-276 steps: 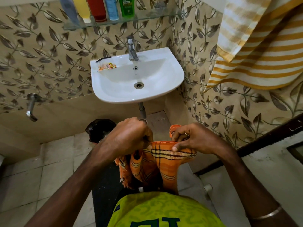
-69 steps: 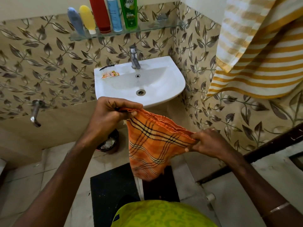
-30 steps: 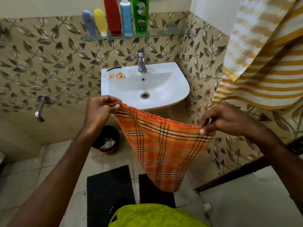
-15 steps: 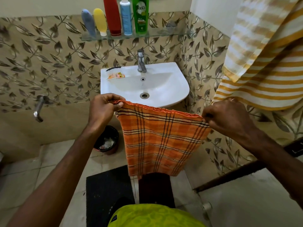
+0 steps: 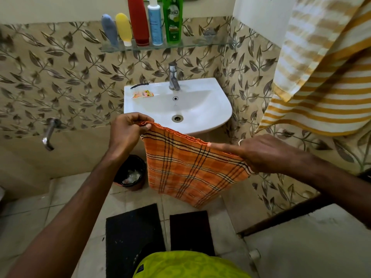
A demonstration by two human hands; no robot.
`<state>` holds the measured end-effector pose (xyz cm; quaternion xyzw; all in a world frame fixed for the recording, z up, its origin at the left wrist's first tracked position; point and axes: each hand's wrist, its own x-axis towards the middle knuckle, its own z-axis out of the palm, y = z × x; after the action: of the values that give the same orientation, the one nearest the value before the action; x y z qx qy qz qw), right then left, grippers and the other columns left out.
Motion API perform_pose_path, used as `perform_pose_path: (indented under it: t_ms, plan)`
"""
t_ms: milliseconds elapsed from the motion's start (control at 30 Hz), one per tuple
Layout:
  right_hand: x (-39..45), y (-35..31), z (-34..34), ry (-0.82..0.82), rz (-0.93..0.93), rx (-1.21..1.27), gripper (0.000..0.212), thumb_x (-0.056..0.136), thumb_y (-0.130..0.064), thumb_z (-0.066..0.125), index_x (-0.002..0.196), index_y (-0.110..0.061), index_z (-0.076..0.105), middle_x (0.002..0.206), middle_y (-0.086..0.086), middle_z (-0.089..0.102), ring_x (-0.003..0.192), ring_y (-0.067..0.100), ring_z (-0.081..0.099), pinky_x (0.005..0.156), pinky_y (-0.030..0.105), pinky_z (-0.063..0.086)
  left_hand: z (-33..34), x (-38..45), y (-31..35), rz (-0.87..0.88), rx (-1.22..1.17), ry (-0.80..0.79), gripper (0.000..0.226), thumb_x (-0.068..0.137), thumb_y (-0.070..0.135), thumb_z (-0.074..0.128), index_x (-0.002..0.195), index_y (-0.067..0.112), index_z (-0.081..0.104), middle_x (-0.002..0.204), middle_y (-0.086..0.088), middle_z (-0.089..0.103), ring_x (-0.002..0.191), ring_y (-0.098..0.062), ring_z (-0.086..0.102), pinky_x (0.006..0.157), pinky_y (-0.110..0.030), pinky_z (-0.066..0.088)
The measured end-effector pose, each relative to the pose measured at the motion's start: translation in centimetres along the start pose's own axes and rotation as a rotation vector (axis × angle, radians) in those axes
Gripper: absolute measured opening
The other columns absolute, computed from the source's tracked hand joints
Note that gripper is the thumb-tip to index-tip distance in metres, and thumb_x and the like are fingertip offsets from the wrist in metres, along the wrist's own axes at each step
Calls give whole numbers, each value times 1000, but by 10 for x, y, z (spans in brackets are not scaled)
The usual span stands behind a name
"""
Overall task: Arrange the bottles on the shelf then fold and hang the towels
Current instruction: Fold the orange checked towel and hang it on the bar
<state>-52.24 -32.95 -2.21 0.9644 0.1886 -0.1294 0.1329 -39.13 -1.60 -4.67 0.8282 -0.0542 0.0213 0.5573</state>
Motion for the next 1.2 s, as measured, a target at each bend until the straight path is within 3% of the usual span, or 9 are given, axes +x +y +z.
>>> perform_pose_path:
  t_ms: [100,300,400,533,667,767,833,967,1200]
  plan:
    - [8,-9,-5,-83,-83,-124,119,96,-26,63,128,-57,-47,78,-5,52,59,11,53,50,22,41,5,-1,1,6,-2,-25,18,85,1,70,91,17,77,88,1,76,85,-9,73,80,-28,58]
    - [23,-9,-1,-181,-116,-59,107,93,-28,65,150,-48,-24,77,-5,52,64,11,58,57,25,55,11,-7,-2,-7,-12,-47,21,85,-1,70,88,19,77,88,0,77,88,-14,73,83,-32,59]
    - [32,-3,1,-281,-30,170,113,89,-36,69,150,-49,-26,77,-2,64,58,14,68,56,30,61,14,-14,-5,-7,-20,-69,21,85,0,71,88,20,77,88,1,77,86,-11,73,82,-30,59]
    - [40,-7,-10,-429,126,712,114,92,-6,64,150,-49,-25,87,19,76,64,34,75,53,36,62,22,-31,-4,-3,-49,-78,18,86,0,70,95,14,77,91,0,77,86,-9,74,79,-26,60]
    - [51,-9,-19,-327,214,1074,111,83,10,66,155,-44,1,84,25,76,64,41,72,55,41,62,35,-57,-2,28,-145,-65,20,88,-4,66,101,8,76,91,2,77,84,-6,74,70,-17,58]
    - [56,-13,-24,-222,298,1216,108,82,10,67,158,-34,5,78,22,76,65,40,71,64,51,63,50,-72,-5,30,-187,-55,21,87,-2,68,105,6,75,98,-1,78,90,-10,75,78,-26,61]
    - [58,-18,-27,-139,336,1276,95,82,11,66,155,-23,16,77,20,75,70,44,70,73,62,60,60,-81,-5,40,-208,-33,22,86,-1,69,105,8,76,97,0,78,90,-9,74,79,-27,61]
    - [66,-22,-36,-23,381,1327,64,81,11,68,132,-12,38,84,26,74,67,46,72,71,64,60,80,-93,6,72,-256,-16,27,87,-1,69,105,19,74,95,13,75,89,-1,73,80,-22,60]
    - [72,-23,-43,76,407,1401,69,84,9,64,134,-21,28,93,34,71,76,51,72,67,64,60,102,-92,28,112,-331,-14,30,87,-1,69,108,20,74,95,17,75,92,0,73,81,-18,57]
